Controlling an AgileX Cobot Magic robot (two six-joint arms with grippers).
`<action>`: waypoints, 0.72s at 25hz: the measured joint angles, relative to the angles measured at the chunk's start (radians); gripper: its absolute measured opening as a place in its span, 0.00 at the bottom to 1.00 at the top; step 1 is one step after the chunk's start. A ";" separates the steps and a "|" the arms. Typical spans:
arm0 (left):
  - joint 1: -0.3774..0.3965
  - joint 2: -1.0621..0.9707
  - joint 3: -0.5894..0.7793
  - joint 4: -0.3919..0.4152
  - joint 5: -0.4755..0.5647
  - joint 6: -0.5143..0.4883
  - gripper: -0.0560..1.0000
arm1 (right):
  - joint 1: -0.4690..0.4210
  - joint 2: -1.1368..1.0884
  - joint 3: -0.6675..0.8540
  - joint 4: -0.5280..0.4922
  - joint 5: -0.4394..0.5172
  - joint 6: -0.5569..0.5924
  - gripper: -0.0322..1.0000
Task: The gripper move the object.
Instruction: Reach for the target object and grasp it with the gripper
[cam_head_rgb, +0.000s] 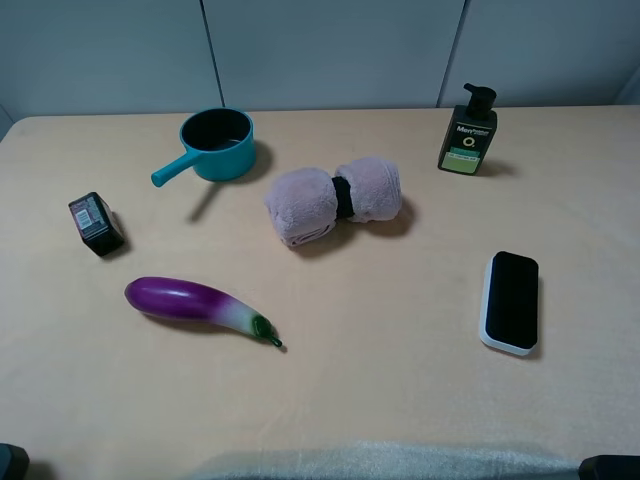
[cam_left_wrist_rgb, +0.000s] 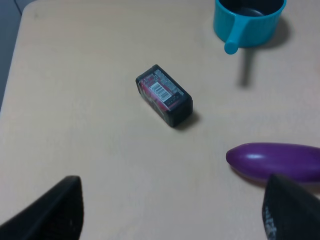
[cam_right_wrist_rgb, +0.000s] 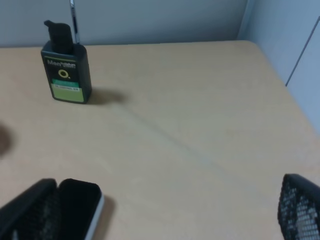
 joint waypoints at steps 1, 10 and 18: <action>0.000 0.000 0.000 0.000 0.000 0.000 0.81 | 0.000 0.041 -0.017 0.002 -0.008 0.014 0.67; 0.000 0.000 0.000 0.000 0.000 0.000 0.81 | 0.000 0.597 -0.259 0.037 -0.045 0.151 0.67; 0.000 0.000 0.000 0.000 0.000 0.000 0.81 | 0.000 1.054 -0.366 0.107 -0.075 0.246 0.67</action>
